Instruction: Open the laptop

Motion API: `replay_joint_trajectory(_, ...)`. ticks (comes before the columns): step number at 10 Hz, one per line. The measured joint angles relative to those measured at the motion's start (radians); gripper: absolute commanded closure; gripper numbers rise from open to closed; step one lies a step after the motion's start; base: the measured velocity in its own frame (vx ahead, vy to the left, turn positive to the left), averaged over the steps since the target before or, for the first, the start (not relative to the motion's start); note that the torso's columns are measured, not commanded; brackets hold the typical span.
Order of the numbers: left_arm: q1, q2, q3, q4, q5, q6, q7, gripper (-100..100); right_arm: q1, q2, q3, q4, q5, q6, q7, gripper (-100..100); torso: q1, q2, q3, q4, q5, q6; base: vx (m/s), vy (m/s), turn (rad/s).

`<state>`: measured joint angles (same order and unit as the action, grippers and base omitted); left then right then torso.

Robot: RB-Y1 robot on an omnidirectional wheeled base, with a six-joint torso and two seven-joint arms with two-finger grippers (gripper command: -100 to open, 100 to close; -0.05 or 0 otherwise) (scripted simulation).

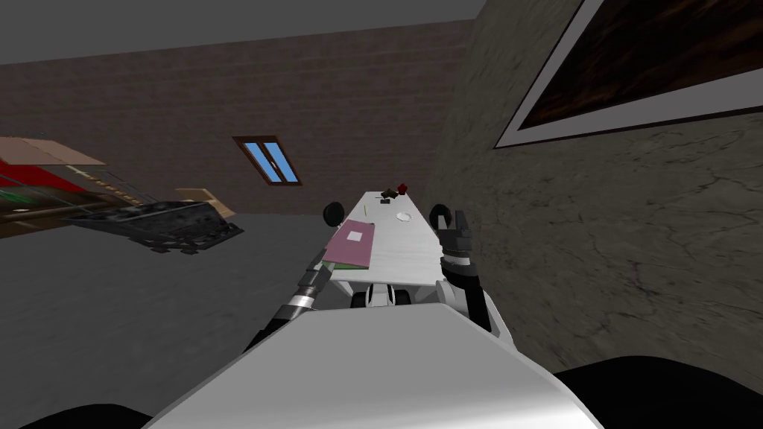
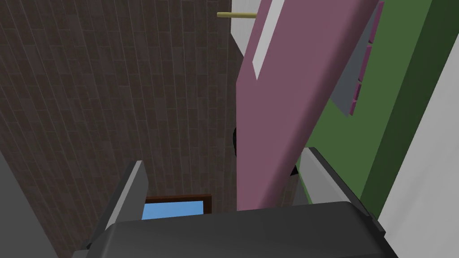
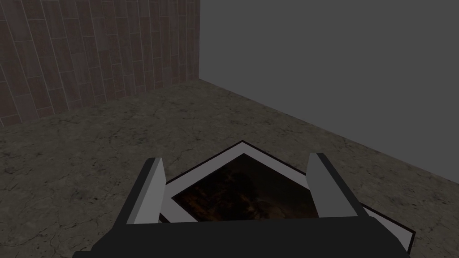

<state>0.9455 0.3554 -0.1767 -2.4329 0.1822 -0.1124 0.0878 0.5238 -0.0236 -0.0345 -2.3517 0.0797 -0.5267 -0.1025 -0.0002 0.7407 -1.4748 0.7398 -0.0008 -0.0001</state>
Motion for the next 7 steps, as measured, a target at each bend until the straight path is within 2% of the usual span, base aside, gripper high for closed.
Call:
replay_joint_trajectory(1, 0.019, 0.003, -0.003, -0.025, -0.001, 0.006, -0.002, -100, 0.0, 0.0, 0.0, 0.0, 0.0, 0.0, 0.0, 0, 0.0, -0.001, 0.0, 0.0, 0.0, 0.0, 0.012, 0.004, 0.005)
replay_joint_trajectory(2, 0.022, 0.003, -0.004, -0.028, -0.001, 0.007, -0.002, 0, 0.0, 0.0, 0.0, 0.0, 0.0, 0.0, 0.0, 0, 0.0, -0.001, -0.001, -0.001, 0.0, 0.0, 0.0, 0.0, 0.0)
replay_joint_trajectory(7, 0.023, 0.004, -0.005, -0.023, -0.001, 0.011, -0.003, 0, 0.0, 0.0, 0.0, 0.0, 0.0, 0.0, 0.0, 0, 0.0, -0.002, -0.001, -0.002, 0.001, 0.0, 0.0, 0.0, 0.0)
